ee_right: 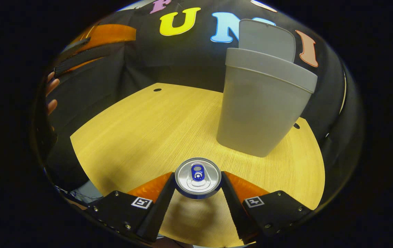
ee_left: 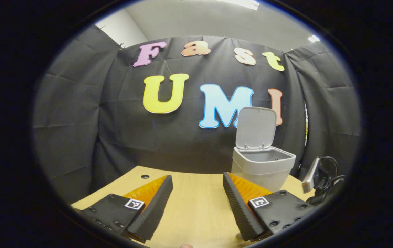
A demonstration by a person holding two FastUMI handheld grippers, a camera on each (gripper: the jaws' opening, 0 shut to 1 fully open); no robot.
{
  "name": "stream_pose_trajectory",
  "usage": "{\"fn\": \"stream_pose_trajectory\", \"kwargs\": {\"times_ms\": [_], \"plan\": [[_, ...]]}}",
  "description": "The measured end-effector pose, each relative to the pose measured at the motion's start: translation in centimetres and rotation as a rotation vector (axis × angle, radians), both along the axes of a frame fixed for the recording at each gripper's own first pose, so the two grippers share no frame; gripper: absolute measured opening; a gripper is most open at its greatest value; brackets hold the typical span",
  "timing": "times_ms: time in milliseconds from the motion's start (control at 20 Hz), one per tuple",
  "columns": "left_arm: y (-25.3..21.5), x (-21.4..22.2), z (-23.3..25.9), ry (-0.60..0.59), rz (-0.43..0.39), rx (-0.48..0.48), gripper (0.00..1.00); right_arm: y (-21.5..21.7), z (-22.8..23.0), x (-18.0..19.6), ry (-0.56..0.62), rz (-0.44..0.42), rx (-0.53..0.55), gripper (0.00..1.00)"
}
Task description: Press the lid of the desktop garbage bin to open it, pick up the crumpled paper on the desktop and throw it into the bin, then pick up the pop can on the desktop and drop it into the bin, and finally close the garbage bin lid.
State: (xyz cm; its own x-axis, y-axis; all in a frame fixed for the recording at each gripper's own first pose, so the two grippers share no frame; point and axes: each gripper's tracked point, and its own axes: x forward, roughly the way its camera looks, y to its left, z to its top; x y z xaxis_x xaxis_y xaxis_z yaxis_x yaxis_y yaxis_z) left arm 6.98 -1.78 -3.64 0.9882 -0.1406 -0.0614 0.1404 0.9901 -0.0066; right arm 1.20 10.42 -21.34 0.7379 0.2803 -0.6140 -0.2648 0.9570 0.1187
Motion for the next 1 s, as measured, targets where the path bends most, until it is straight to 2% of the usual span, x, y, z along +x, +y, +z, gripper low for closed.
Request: {"fn": "stream_pose_trajectory", "kwargs": {"times_ms": [700,850,1000], "plan": [[-0.9,0.6,-0.7,0.01,-0.02,-0.02,0.95,-4.5,13.4,3.8,-0.282,-0.142,0.134,0.82],[-0.8,0.4,-0.5,0.008,-0.015,-0.037,0.96,-5.4,15.5,4.7,-0.348,-0.172,0.137,0.82],[-1.0,0.1,0.8,-0.049,-0.036,-0.09,0.96,-6.2,17.9,5.8,-0.429,-0.198,0.154,0.82]]}}
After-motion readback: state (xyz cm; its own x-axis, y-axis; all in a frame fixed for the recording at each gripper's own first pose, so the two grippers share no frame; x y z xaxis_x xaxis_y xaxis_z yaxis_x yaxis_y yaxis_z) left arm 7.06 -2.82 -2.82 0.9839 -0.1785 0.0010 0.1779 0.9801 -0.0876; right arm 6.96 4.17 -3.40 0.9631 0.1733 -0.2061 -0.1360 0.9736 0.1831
